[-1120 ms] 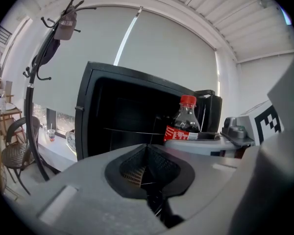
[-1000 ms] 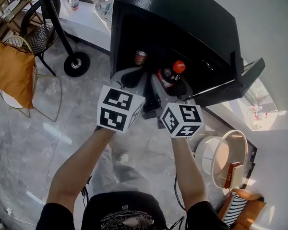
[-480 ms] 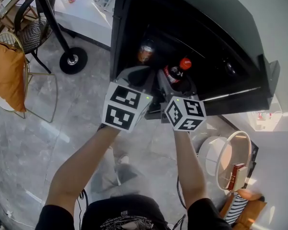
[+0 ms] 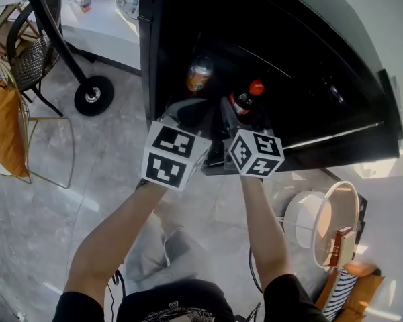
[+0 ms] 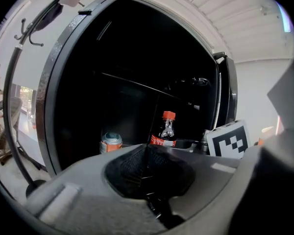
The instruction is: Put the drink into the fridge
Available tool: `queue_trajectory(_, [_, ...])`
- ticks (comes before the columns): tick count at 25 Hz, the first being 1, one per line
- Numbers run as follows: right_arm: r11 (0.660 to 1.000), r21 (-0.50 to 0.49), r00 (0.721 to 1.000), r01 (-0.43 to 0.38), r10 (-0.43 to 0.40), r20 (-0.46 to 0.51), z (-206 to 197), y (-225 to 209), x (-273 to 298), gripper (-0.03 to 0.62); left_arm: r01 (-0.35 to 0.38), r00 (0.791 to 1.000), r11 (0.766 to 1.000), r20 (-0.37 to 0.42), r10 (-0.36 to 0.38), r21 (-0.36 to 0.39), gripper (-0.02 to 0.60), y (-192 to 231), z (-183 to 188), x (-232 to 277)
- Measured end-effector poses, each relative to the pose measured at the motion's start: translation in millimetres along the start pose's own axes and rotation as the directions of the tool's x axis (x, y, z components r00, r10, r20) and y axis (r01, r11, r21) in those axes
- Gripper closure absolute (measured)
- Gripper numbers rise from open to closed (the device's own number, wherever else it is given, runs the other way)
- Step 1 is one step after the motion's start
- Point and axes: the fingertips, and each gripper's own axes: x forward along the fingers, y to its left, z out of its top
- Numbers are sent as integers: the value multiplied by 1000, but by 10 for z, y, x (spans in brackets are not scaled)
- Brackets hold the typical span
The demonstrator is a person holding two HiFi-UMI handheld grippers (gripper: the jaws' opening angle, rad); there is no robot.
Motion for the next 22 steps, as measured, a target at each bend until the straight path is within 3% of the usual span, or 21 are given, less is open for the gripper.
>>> queue_trajectory(16, [992, 26, 992, 124, -124, -6, -457, -544, 606, 286, 54, 999, 997, -5, -54, 60, 577, 160, -228, 380])
queue_trajectory(22, [987, 12, 986, 161, -161, 43, -494, -613, 661, 286, 63, 998, 997, -11, -62, 54, 577, 158, -313, 427])
